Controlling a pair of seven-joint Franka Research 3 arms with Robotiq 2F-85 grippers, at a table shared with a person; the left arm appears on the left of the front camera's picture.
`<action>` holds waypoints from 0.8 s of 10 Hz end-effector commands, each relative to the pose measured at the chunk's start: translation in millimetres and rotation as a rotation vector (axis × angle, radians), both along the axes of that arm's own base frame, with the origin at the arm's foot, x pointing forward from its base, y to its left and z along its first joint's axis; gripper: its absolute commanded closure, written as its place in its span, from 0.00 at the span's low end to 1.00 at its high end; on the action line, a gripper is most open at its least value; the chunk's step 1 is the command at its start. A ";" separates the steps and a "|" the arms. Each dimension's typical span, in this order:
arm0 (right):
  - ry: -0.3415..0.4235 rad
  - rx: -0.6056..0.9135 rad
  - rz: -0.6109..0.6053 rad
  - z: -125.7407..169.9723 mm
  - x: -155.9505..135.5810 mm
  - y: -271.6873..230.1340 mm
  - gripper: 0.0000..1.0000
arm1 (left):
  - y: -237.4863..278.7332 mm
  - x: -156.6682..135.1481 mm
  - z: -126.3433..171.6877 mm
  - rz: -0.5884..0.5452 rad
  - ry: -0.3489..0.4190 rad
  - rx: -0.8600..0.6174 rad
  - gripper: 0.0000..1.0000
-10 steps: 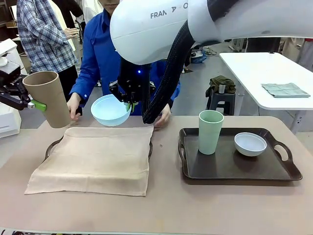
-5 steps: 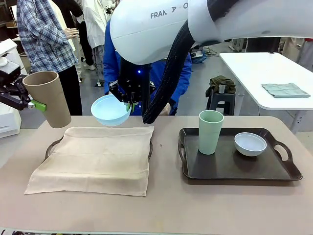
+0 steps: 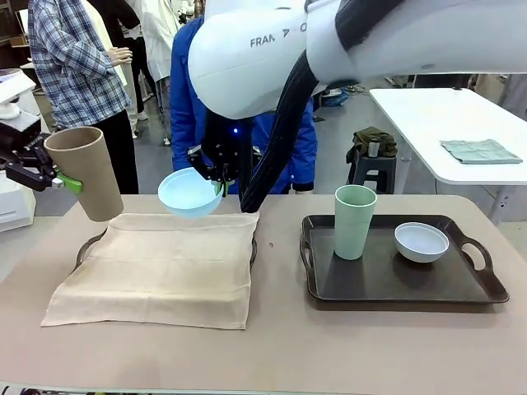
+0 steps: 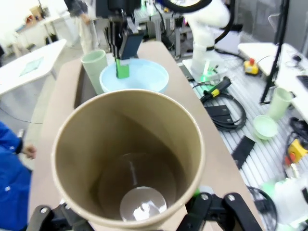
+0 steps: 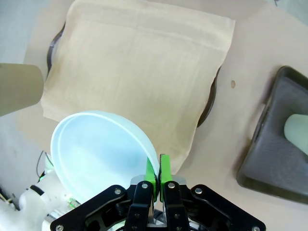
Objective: Set up a tray with a mat and arrange the tableware.
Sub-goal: Place the Picnic Bowl and Reusable plastic cup back onto the Handle tray in front of the human's position.
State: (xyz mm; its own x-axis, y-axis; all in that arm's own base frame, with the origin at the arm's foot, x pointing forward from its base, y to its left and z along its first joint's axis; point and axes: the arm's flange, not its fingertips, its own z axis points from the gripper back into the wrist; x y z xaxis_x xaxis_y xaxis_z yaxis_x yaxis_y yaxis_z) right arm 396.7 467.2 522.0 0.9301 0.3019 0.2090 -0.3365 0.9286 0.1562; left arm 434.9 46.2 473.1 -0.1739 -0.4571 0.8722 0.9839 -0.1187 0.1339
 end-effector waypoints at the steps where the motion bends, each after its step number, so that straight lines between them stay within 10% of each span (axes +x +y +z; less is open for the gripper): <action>1: 0.031 0.032 0.014 -19.4 15.2 6.2 0.96 | -1.0 16.3 -18.0 -0.006 0.023 -0.064 0.12; 8: 0.012 0.005 0.036 -96.1 53.6 12.2 0.96 | -2.8 51.5 -81.8 -0.002 0.099 -0.055 0.12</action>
